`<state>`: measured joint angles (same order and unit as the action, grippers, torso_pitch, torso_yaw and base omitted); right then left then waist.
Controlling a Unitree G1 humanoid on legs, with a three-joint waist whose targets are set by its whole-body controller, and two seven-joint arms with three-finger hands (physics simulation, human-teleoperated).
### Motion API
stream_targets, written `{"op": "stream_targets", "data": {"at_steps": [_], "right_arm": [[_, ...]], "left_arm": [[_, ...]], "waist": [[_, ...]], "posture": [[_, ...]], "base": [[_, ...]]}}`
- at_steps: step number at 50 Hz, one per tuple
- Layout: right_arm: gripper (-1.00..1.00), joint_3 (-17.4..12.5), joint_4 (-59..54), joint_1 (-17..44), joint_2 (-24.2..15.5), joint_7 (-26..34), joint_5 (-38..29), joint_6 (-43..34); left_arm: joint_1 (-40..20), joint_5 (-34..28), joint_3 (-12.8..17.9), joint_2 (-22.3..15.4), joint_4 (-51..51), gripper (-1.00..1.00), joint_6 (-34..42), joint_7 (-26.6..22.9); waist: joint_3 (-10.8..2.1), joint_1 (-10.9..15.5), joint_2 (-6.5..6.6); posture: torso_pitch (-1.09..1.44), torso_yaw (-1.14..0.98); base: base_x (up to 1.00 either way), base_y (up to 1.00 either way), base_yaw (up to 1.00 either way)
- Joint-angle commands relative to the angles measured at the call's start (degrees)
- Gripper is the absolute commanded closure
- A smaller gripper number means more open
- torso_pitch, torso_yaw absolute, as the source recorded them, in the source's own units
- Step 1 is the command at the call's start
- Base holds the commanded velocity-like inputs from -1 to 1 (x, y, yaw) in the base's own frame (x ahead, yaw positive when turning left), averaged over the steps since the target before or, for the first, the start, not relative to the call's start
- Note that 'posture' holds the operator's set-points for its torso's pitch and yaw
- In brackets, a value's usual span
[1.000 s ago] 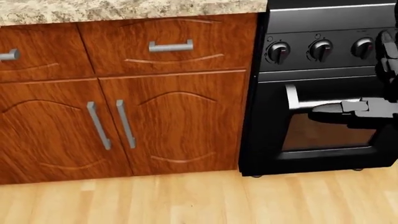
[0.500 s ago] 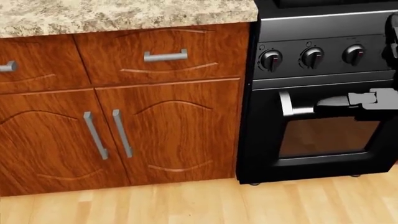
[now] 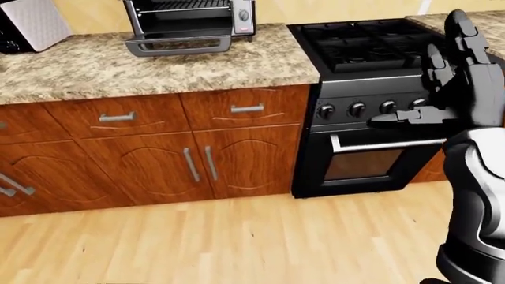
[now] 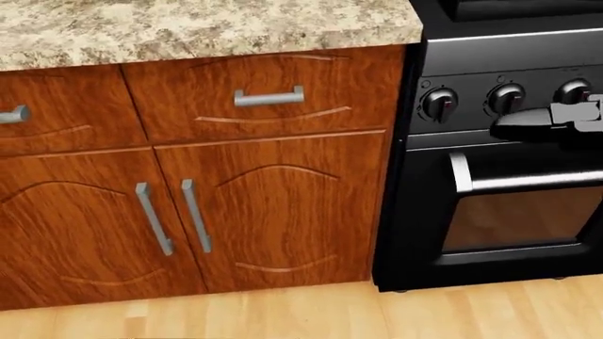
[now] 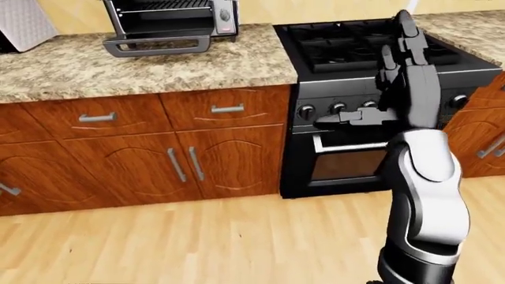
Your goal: Close the toaster oven door.
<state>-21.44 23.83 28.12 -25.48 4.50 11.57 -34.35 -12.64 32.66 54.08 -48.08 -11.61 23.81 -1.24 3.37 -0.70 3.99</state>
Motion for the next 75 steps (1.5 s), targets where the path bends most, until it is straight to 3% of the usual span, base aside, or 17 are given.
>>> {"op": "stream_targets", "data": {"at_steps": [1, 7, 14, 22, 28, 36, 40, 41, 50, 53, 54, 56, 63, 66, 67, 70, 75], "right_arm": [[-1.0, -0.67, 2.04, 1.82, -1.45, -0.39, 0.85, 0.13], [-1.0, -1.57, 2.14, 3.39, -3.07, -1.24, 2.33, -0.93], [-1.0, -2.63, 1.5, 5.33, -5.87, -2.68, 4.94, -1.64], [-1.0, -2.27, 1.77, 5.05, -6.15, -3.1, 5.56, -1.63], [-1.0, -2.31, 2.1, 5.59, -6.58, -3.37, 6.08, -2.46], [-1.0, -1.96, 2.85, 5.62, -6.56, -3.5, 6.06, -2.96], [-1.0, -2.08, 2.89, 5.58, -6.36, -3.62, 6.11, -3.23], [-1.0, -2.09, 2.94, 5.58, -6.34, -3.66, 6.15, -3.3], [-1.0, -2.22, 3.26, 6.0, -6.74, -3.65, 6.68, -4.14], [-1.0, -2.27, 3.18, 6.06, -6.82, -3.64, 6.79, -4.08], [-1.0, -2.23, 3.18, 6.08, -6.9, -3.62, 6.78, -4.06], [-1.0, -2.25, 3.06, 6.26, -6.97, -3.71, 6.86, -4.16], [-1.0, -2.3, 2.77, 6.45, -7.31, -3.81, 6.93, -4.1], [-1.0, -2.28, 2.75, 6.82, -7.47, -3.92, 7.08, -4.42], [-1.0, -2.3, 2.73, 6.89, -7.5, -3.95, 7.12, -4.47], [-1.0, -2.29, 2.71, 7.31, -7.65, -4.18, 7.44, -4.89], [-1.0, -2.36, 2.87, 7.8, -8.02, -4.5, 8.03, -5.41]], "left_arm": [[-0.7, 0.8, 1.28, -1.89, -1.65, -1.0, -0.88, 0.46], [-0.52, 1.15, 2.11, -2.98, -0.84, -1.0, -1.26, 0.53], [-0.42, 1.38, 2.67, -3.94, 0.15, -1.0, -1.71, 0.52], [-0.13, 1.29, 2.75, -3.8, 0.48, -1.0, -2.06, 0.56], [0.25, 1.64, 3.26, -3.71, 0.29, -1.0, -1.18, 0.54], [1.0, 1.96, 4.19, -2.87, -0.37, -1.0, -0.35, 0.66], [1.11, 1.82, 4.06, -2.65, -0.04, -1.0, -0.52, 0.56], [1.09, 1.87, 4.1, -2.69, -0.05, -1.0, -0.45, 0.57], [1.14, 1.63, 4.25, -2.84, 0.35, -1.0, -0.72, 0.42], [1.15, 1.54, 4.24, -2.93, 0.48, -1.0, -0.83, 0.35], [1.07, 1.59, 4.36, -3.16, 0.64, -1.0, -0.79, 0.31], [0.98, 1.53, 4.37, -3.33, 0.92, -1.0, -0.93, 0.36], [0.95, 1.75, 4.49, -3.59, 0.93, -1.0, -0.73, 0.47], [0.91, 1.85, 4.52, -3.75, 1.0, -1.0, -0.64, 0.55], [0.89, 1.89, 4.54, -3.8, 1.05, -1.0, -0.61, 0.55], [0.89, 1.95, 4.67, -4.01, 1.32, -1.0, -0.64, 0.55], [0.79, 2.19, 4.8, -4.46, 1.55, -1.0, -0.51, 0.63]], "waist": [[-1.36, 0.31, 0.21], [-1.15, 0.83, -0.54], [-1.69, 1.29, -6.48], [-1.12, 0.37, -4.11], [-2.27, -0.63, 1.52], [-0.84, 0.81, -1.96], [-1.31, 1.23, -7.17], [-1.71, 0.61, -5.26], [-1.47, 0.45, -2.51], [-2.55, 0.24, 2.45], [-2.09, 0.65, 0.1], [-1.68, 0.77, 0.8], [-1.41, 0.65, -3.44], [-2.31, 0.6, -7.41], [-1.83, 0.11, -4.76], [-2.41, 0.13, -5.54], [-1.42, 0.34, -2.94]], "posture": [[0.0, 0.0], [0.0, 0.0], [0.0, 0.0], [0.0, 0.0], [0.0, 0.0], [0.0, 0.0], [0.0, 0.0], [0.0, 0.0], [0.0, 0.0], [0.0, 0.0], [0.0, 0.0], [0.0, 0.0], [0.0, 0.0], [0.0, 0.0], [0.0, 0.0], [0.0, 0.0], [0.0, 0.0]], "base": [[0.19, 0.03, 0.0], [0.18, 0.05, 0.0], [0.19, 0.04, 0.0], [0.18, 0.04, 0.0], [0.19, 0.05, 0.0], [0.18, 0.08, 0.0], [0.14, 0.13, 0.0], [0.01, 0.15, 0.0], [0.0, 0.16, 0.0], [0.0, 0.17, 0.0], [0.0, 0.16, 0.0], [0.0, 0.17, 0.0], [0.0, 0.16, 0.0], [0.0, 0.16, 0.0], [0.0, 0.16, 0.0], [0.0, 0.17, 0.0], [0.0, 0.16, 0.0]]}}
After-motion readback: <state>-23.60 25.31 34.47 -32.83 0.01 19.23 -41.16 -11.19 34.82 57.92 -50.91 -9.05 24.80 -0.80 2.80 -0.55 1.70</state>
